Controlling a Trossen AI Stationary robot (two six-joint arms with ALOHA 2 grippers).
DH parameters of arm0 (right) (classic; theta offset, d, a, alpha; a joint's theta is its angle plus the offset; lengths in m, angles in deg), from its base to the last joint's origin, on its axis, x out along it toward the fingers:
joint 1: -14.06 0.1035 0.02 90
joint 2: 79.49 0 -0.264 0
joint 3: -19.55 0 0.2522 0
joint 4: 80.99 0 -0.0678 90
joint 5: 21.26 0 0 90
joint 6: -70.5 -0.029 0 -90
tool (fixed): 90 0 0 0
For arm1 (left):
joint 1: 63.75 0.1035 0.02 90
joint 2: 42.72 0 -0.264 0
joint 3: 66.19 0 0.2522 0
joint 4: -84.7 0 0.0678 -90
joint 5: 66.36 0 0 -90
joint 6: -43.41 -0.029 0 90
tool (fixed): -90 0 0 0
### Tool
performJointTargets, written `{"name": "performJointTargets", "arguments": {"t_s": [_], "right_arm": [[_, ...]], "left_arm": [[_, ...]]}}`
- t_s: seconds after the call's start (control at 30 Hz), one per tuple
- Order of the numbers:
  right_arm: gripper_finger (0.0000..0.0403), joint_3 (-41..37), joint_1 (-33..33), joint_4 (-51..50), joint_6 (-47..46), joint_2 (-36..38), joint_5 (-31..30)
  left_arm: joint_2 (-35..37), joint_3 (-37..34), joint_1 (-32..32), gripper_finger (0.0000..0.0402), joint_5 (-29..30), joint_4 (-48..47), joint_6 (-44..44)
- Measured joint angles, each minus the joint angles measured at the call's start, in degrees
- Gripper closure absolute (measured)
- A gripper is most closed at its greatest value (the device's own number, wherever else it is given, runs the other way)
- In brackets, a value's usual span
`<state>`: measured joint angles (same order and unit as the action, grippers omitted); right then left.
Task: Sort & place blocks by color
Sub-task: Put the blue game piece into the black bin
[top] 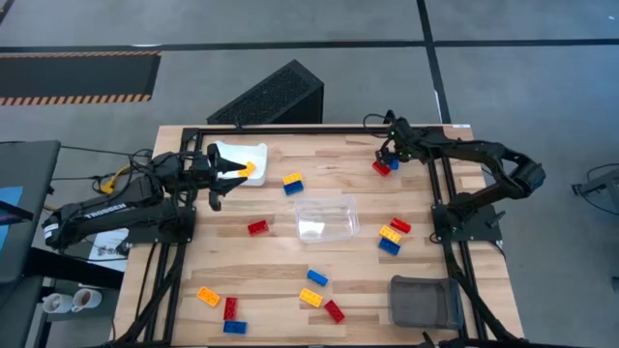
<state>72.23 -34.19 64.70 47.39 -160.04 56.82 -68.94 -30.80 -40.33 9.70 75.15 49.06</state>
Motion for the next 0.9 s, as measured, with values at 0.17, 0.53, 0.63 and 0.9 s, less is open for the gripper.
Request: {"name": "performJointTargets", "arguments": {"t_s": [0.17,0.53,0.63,0.9], "right_arm": [[0.0065,0.0,-0.02,0.0,-0.02,0.0,0.02],[0.0067,0.0,0.18,-0.03,0.0,0.0,0.01],[0.0067,0.0,0.55,0.34,0.0,0.02,0.0],[0.0068,0.02,0.59,0.44,-0.42,0.02,-0.05]], "left_arm": [[0.0,0.0,0.0,0.0249,-0.02,0.0,-0.02],[0.0,0.0,0.0,0.0249,0.2,-0.06,-0.26],[0.01,-0.04,0.0,0.0249,-0.38,-0.82,-0.71],[0.02,-0.04,0.02,0.0249,1.09,-0.02,-0.35]]}}
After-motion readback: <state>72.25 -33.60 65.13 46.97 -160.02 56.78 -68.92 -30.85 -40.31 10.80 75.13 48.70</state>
